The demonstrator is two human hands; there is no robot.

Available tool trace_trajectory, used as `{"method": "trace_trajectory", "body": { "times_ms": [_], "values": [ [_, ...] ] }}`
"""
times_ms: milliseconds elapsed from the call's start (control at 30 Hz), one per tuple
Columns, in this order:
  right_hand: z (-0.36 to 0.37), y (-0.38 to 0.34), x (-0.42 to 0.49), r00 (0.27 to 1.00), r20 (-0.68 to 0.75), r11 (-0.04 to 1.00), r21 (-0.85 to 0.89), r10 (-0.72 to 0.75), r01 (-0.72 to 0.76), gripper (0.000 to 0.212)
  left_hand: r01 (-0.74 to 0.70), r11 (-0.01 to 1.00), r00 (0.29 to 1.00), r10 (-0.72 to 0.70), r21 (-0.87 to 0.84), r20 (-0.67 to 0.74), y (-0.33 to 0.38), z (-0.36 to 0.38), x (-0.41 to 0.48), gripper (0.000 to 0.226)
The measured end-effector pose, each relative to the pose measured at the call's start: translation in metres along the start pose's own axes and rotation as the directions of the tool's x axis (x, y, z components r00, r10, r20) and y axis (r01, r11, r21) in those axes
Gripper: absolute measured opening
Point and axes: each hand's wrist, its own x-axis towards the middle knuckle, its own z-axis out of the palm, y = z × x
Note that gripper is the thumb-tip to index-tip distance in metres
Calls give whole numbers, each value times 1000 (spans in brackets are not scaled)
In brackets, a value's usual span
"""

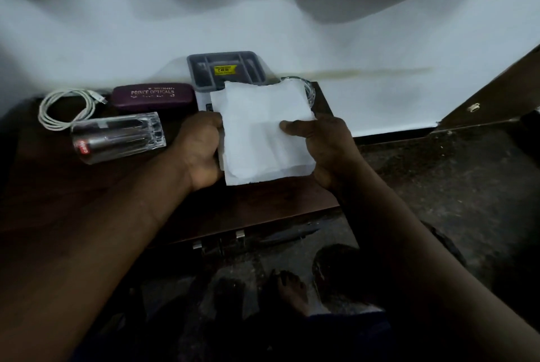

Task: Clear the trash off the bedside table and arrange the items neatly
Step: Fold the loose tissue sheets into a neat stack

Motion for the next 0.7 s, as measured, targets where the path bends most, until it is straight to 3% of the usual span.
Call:
{"method": "trace_trajectory", "body": {
  "times_ms": [233, 400, 600, 700],
  "values": [
    [5, 3, 4, 997, -72, 1000, -13, -7, 6, 16, -41, 999, 998, 42, -22, 54, 0, -3, -3, 34],
    [9, 8, 6, 998, -69, 999, -51, -13, 10, 14, -55, 994, 980, 72, -95, 184, 6, -2, -7, 57],
    [13, 12, 8, 999, 17, 998, -35, 47, -47, 22, -88, 988, 996, 91, 127, -12, 5, 0, -8, 29],
    [10, 10, 9, 991, 103, 996, 15, 84, -86, 29, -97, 990, 995, 93, 97, 43, 13, -5, -10, 31]
  ]
}}
